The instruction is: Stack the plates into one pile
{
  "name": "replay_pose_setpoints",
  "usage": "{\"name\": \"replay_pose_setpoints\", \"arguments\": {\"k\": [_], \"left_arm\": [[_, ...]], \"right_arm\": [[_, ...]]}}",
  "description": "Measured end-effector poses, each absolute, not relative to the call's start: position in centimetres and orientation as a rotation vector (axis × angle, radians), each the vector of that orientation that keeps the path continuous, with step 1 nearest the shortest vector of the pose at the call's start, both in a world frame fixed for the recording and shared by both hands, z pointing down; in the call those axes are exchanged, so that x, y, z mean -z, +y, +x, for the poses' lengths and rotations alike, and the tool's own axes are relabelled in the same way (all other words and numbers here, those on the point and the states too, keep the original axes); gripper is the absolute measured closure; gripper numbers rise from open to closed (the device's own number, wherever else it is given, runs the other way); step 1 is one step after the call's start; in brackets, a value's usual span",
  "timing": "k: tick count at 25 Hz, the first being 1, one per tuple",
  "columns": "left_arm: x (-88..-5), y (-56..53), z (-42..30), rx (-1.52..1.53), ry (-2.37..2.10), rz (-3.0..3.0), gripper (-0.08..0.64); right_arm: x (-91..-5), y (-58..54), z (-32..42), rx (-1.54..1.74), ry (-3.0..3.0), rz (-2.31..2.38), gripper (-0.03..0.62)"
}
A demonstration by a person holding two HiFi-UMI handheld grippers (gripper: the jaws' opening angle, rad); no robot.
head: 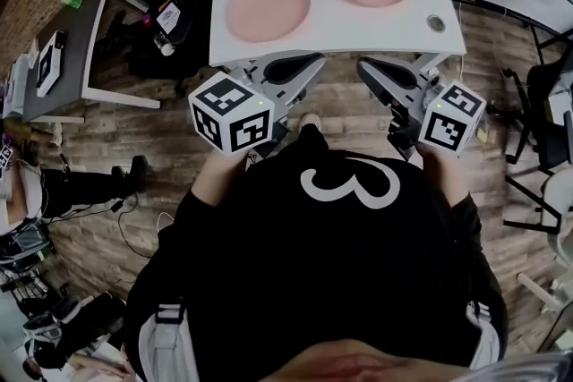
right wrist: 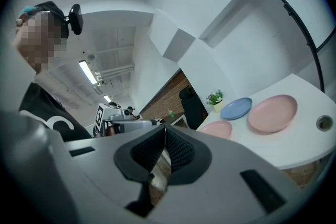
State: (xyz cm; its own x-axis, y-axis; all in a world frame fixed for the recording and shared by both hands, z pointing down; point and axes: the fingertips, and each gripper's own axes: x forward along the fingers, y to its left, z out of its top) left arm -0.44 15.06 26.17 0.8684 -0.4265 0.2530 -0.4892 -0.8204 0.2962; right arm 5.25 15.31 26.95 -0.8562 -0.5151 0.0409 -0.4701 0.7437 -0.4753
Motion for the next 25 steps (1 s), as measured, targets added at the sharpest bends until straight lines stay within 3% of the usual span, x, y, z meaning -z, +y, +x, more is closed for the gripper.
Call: {"name": "replay_pose_setpoints", "arguments": {"k": [13,25], "left_arm": [[-29.2,3.8,-4.2,-0.264,-0.707,2.554,0.543],[-33.0,-4.5,-13.7,-0.25,-0.839,2.43,0.541]], "right_arm": [[-29.3,4.5,2.4,0.898,2.832,-0.805,0.566],[-32.1,-3.1,-3.0,1.041,2.8,-0.754,0.566]]}}
